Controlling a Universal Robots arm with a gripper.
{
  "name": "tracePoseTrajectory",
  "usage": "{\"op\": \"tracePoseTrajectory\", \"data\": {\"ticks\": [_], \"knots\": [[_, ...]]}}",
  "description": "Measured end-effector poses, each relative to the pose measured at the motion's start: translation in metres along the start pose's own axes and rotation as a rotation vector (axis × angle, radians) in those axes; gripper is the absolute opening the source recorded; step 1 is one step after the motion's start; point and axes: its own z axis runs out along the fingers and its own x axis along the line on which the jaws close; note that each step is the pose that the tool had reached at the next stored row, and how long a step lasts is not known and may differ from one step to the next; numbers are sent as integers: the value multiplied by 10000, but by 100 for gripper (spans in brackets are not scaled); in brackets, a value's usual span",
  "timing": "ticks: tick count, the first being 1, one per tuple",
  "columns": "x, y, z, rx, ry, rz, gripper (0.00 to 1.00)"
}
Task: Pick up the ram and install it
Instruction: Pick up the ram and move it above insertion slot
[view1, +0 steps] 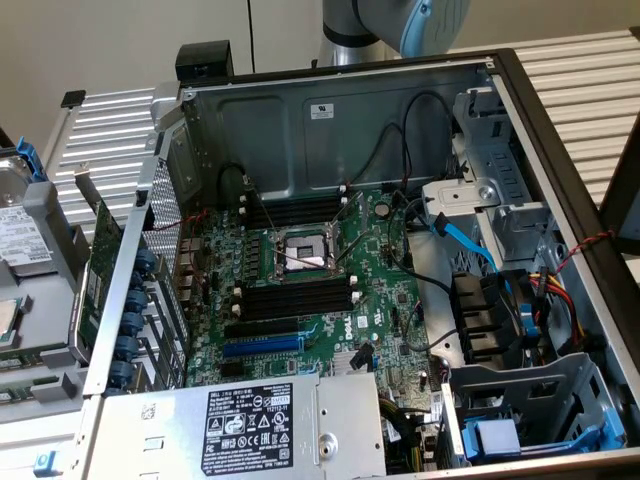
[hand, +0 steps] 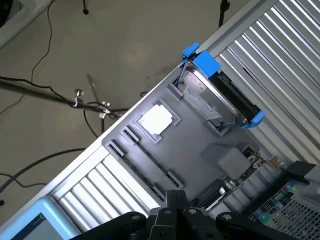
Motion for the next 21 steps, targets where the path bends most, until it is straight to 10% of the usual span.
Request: {"op": "tracePoseTrajectory", "data": {"ticks": [21], "knots": [[1,-2,24,38,121,-3525,11]]}}
